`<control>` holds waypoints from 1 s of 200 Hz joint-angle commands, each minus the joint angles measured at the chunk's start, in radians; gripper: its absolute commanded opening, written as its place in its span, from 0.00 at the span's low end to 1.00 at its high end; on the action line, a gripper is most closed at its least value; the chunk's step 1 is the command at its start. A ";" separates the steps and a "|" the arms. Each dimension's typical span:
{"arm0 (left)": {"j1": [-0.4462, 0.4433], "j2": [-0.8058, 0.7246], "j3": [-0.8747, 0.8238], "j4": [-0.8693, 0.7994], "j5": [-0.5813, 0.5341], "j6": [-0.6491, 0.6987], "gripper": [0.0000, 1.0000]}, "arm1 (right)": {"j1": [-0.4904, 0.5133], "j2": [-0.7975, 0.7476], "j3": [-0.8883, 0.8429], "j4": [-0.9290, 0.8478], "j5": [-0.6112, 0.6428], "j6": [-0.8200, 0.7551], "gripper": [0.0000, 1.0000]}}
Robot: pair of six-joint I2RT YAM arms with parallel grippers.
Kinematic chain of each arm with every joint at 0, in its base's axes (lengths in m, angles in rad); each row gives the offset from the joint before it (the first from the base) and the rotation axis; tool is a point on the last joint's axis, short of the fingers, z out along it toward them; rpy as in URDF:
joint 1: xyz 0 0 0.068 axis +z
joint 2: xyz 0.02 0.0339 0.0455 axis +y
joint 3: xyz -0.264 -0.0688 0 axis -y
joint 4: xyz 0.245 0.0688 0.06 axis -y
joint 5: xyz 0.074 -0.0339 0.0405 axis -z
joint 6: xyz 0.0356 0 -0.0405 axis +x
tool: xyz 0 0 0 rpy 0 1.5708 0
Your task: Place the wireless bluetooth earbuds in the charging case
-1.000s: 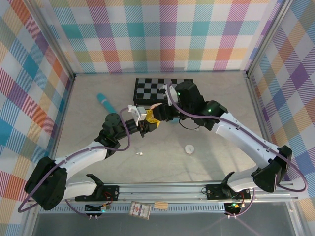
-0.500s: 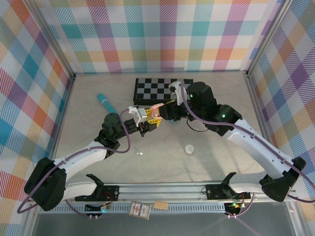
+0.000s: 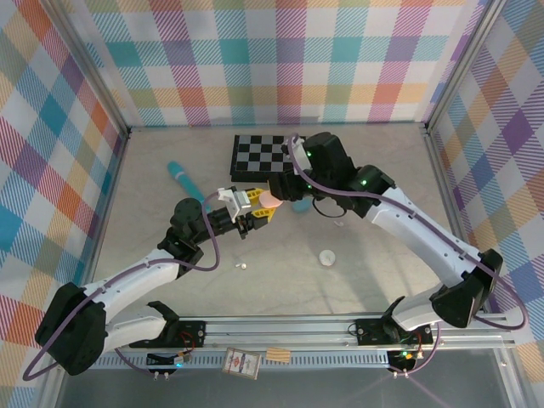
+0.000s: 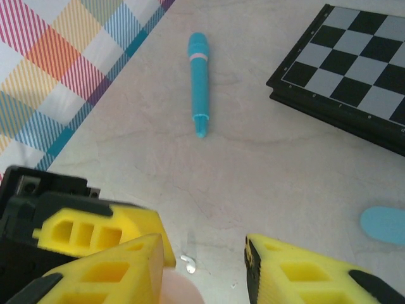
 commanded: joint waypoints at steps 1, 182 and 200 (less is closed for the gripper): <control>-0.008 0.001 0.008 0.054 -0.016 -0.032 0.29 | -0.006 -0.076 -0.051 0.003 -0.038 0.010 0.42; -0.008 0.065 0.001 0.261 0.028 -0.170 0.31 | -0.149 -0.148 -0.418 0.635 -0.539 0.647 0.34; -0.008 0.047 0.003 0.210 0.021 -0.148 0.39 | -0.151 -0.148 -0.423 0.631 -0.526 0.637 0.27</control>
